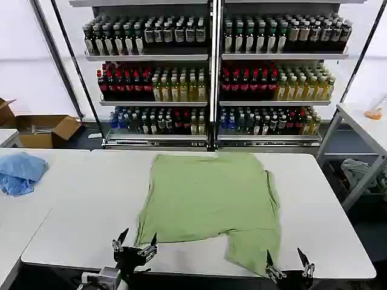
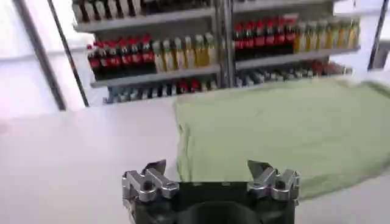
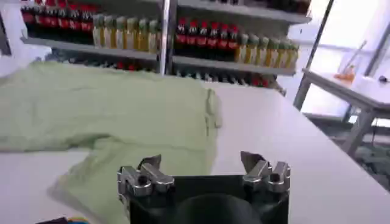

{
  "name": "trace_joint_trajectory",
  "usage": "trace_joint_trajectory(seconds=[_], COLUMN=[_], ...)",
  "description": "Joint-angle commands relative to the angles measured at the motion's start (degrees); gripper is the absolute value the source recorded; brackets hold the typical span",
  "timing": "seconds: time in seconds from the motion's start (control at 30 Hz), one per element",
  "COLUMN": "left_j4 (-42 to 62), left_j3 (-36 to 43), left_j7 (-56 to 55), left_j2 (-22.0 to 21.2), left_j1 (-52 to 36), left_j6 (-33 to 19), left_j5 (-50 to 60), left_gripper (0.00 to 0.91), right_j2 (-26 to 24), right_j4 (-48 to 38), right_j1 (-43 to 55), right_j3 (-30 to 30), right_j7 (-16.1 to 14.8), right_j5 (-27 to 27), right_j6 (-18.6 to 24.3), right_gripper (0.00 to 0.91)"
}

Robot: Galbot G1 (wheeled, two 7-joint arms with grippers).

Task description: Fold and organize the clothes.

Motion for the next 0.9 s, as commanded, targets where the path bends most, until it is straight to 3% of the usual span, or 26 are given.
trace_joint_trajectory(seconds=[0.03, 0.2, 0.23, 0.27, 0.3, 0.33, 0.43, 0.53, 0.9], left_j4=[6.21, 7.06, 7.08, 7.07, 7.08, 7.1, 7.16, 7.08, 6.13], left_j3=[0.56, 0.48, 0.46, 0.46, 0.46, 0.42, 0.22, -0.08, -0.44], left_j7=[-0.04, -0.09, -0.05, -0.02, -0.01, -0.01, 0.1, 0.7, 1.12], left_j2=[0.53, 0.59, 0.59, 0.6, 0.58, 0.57, 0.62, 0.81, 1.0], left_j1=[-3.39, -4.06, -4.2, -4.29, -4.38, -4.55, -4.86, -4.97, -5.07], left_j6=[4.36, 4.34, 4.33, 4.32, 4.31, 4.31, 4.3, 4.3, 3.99], left_j5=[0.55, -0.85, -1.45, -1.79, -2.25, -3.25, -5.86, -8.46, -11.04], left_gripper=[0.907, 0.907, 0.816, 0.544, 0.423, 0.212, 0.05, 0.03, 0.03], right_j2=[0.75, 1.01, 1.11, 1.15, 1.22, 1.27, 1.34, 1.31, 1.48], right_j4=[-1.34, -2.19, -2.24, -2.28, -2.33, -2.54, -3.1, -3.06, -2.33], right_j1=[0.22, 0.58, 0.59, 0.59, 0.66, 0.76, 1.08, 1.17, 1.02], right_j3=[-3.29, -4.26, -4.6, -4.79, -5.06, -5.35, -5.92, -5.83, -5.54], right_j7=[0.21, 0.0, -0.12, -0.18, -0.26, -0.27, -0.31, -0.44, -1.46], right_j5=[-0.01, 0.71, 0.99, 1.38, 1.88, 2.5, 3.53, 4.09, 4.16], right_j6=[-1.99, -2.86, -3.02, -3.28, -3.69, -3.96, -4.24, -4.28, -3.75], right_gripper=[0.907, 0.907, 0.907, 0.766, 0.695, 0.494, 0.081, 0.0, 0.0])
